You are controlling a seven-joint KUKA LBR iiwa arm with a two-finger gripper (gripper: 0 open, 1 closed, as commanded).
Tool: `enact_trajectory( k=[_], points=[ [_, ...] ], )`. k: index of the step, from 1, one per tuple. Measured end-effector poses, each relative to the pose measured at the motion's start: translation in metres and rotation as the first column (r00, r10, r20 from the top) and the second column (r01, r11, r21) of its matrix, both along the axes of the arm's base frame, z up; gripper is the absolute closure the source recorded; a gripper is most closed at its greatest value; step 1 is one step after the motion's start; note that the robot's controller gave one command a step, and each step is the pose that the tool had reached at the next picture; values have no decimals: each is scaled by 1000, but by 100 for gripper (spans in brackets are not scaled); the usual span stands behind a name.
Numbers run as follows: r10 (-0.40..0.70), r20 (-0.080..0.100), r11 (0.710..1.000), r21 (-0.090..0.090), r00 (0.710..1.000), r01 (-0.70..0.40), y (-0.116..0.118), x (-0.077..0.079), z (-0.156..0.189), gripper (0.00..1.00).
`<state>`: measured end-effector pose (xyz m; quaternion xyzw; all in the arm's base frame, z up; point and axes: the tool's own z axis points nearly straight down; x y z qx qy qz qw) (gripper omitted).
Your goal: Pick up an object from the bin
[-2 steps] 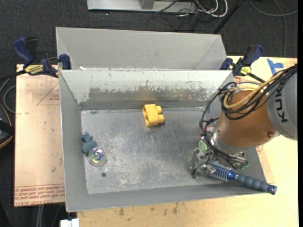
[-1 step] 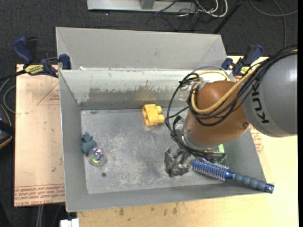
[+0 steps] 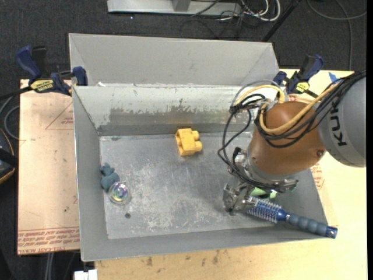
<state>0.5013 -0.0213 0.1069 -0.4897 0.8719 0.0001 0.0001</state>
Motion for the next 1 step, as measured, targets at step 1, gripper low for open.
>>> enact_trajectory(
  k=[1],
  points=[
    [196, 9, 981, -2, 980, -196, -40, 11, 126, 100]
  ],
)
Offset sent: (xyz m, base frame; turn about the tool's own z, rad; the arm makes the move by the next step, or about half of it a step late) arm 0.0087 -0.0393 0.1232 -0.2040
